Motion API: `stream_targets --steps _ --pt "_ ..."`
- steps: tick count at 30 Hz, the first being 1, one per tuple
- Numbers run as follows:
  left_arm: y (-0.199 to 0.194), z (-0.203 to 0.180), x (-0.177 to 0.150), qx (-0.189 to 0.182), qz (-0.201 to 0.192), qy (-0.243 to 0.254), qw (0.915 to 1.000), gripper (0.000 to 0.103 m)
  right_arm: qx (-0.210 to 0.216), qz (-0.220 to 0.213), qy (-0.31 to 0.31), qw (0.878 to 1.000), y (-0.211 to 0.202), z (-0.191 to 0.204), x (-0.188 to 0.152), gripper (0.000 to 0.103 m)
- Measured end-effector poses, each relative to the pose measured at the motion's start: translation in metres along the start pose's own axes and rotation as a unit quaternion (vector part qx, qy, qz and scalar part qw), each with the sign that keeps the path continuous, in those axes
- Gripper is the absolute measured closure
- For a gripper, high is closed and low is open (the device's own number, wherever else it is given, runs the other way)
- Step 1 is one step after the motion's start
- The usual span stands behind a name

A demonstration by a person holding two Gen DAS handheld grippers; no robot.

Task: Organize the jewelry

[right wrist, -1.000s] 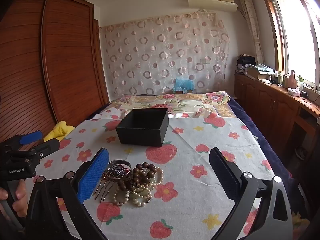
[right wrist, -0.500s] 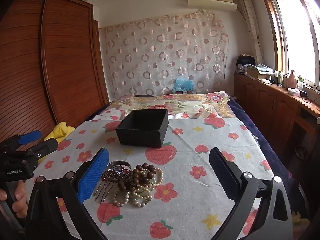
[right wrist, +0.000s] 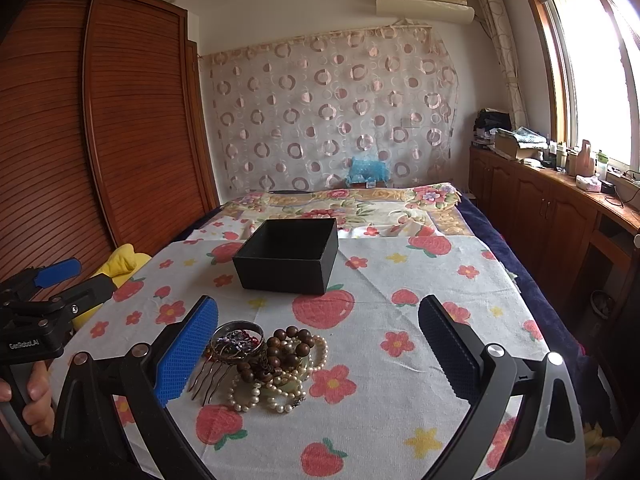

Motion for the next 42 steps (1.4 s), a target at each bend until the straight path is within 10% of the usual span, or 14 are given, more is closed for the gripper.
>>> stream_targets --steps 42 --pt "-0.0041 -0.0039 0.0007 0.002 -0.002 0.004 1.0000 0.007 0.000 0.000 -0.001 1.000 0.0012 0.0016 -0.0015 0.002"
Point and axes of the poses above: each gripper's, at about its wrist camera, not at the fingertips, and y roughly the way its jaws point, z to its left, x to its top, the point moved 8 cm from there along y, roughly the way its jaws point, and after that the axes turned 4 degrees about y, right-handed, at the moved point
